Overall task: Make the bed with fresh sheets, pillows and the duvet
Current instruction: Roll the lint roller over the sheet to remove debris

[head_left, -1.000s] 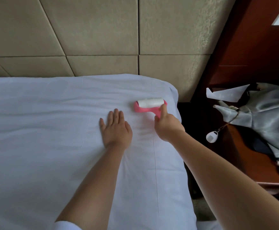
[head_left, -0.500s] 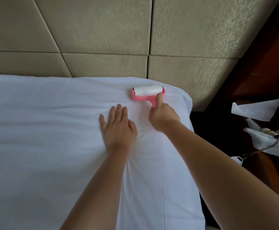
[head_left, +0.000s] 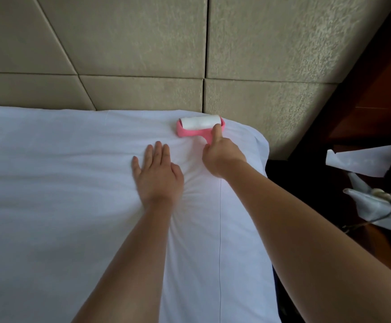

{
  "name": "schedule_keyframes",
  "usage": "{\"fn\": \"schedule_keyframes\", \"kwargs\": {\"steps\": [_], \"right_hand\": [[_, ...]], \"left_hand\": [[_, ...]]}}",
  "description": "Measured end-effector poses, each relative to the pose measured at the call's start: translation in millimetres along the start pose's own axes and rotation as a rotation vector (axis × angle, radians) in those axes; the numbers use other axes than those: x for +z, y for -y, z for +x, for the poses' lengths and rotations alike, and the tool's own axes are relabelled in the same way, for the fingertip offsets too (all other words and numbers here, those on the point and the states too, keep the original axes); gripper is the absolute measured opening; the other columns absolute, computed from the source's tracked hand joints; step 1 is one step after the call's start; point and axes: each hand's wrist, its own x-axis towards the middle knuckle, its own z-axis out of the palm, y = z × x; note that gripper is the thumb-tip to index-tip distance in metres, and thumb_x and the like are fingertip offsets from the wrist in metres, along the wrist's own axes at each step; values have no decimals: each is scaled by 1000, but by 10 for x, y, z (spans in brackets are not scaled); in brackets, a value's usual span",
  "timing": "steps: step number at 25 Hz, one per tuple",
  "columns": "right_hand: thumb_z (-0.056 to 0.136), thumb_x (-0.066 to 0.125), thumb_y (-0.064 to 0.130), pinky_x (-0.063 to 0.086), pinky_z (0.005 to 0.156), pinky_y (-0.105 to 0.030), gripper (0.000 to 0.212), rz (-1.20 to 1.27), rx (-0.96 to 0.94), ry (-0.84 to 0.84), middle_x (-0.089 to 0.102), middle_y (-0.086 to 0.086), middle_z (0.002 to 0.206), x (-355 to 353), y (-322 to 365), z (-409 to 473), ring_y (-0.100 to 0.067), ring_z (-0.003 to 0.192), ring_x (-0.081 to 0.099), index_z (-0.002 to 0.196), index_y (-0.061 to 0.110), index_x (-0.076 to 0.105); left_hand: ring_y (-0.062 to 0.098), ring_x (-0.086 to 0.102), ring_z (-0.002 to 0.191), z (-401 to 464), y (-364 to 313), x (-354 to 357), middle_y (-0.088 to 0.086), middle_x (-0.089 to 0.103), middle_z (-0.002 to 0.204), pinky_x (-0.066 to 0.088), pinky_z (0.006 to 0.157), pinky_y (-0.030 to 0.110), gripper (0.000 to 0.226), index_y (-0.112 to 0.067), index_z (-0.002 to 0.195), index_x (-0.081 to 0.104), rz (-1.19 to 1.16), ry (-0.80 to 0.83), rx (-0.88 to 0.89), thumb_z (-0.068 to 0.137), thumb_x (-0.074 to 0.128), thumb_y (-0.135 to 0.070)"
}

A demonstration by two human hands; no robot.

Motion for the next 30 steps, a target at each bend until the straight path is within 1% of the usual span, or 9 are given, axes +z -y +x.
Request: {"fn": "schedule_keyframes", "kwargs": {"steps": [5, 7, 9, 12, 15, 20, 25, 28, 30], "right_hand": [[98, 31, 18, 37, 65, -33, 63, -48, 15, 32, 45, -2, 81, -62, -85, -445, -23, 77, 48, 151, 18, -4], [98, 31, 17, 37, 63, -32, 64, -58, 30, 46, 43, 0, 75, -118, -103, -656, -23, 75, 48, 151, 18, -3], [97, 32, 16, 35, 56, -30, 63, -67, 53, 47, 43, 0, 71, -159, -134, -807, -21, 69, 48, 150, 18, -2], [96, 33, 16, 30, 47, -28, 65, -70, 75, 42, 46, -1, 71, -122, -173, -953, -19, 64, 48, 150, 19, -3], [96, 33, 16, 30, 46, -28, 65, -60, 70, 38, 46, -1, 71, -58, -202, -954, -20, 66, 49, 150, 20, -3], [96, 33, 14, 28, 46, -28, 63, -31, 25, 16, 43, -1, 69, -49, -206, -625, -15, 59, 43, 150, 18, 1], [96, 34, 14, 35, 58, -30, 62, 8, -28, -3, 44, -2, 73, 14, -177, -261, -23, 70, 49, 150, 17, 2], [97, 34, 15, 29, 49, -29, 60, 12, -37, -3, 43, -2, 71, 55, -204, -221, -22, 68, 47, 149, 17, 4], [97, 33, 15, 29, 48, -29, 59, 16, -27, 8, 44, -2, 73, 52, -228, -283, -22, 69, 48, 149, 18, 6]], "left_hand": [[11, 11, 146, 34, 19, -26, -7, 16, 159, 2, 118, 43, 55, -21, 151, 24, 3, 39, 8, 97, 20, -29], [12, 10, 146, -4, 39, -83, -7, 15, 159, 3, 118, 42, 54, -21, 151, 23, 0, 58, 23, 98, 22, -30], [12, 8, 147, -81, 52, -120, -6, 12, 160, 4, 119, 41, 53, -21, 152, 20, 8, 74, 53, 99, 21, -31], [13, 5, 147, -192, 87, -142, -6, 9, 160, 3, 119, 40, 53, -21, 152, 17, 1, 78, 71, 100, 20, -31], [12, 5, 147, -201, 96, -128, -6, 9, 160, 2, 119, 39, 53, -21, 152, 17, 0, 62, 60, 100, 20, -30], [12, 8, 147, -98, 76, -33, -7, 12, 160, 2, 118, 41, 53, -22, 152, 20, 0, 12, 14, 99, 23, -29], [12, 12, 146, 89, 36, 57, -7, 17, 159, 3, 117, 42, 53, -21, 151, 25, -10, -32, -24, 98, 27, -27], [11, 11, 146, 165, 38, 76, -8, 16, 159, 3, 117, 42, 53, -22, 151, 24, 4, -23, -41, 98, 26, -27], [11, 9, 146, 174, 30, 75, -8, 14, 159, 2, 117, 41, 53, -22, 151, 21, 10, 1, -38, 99, 24, -28]]}}
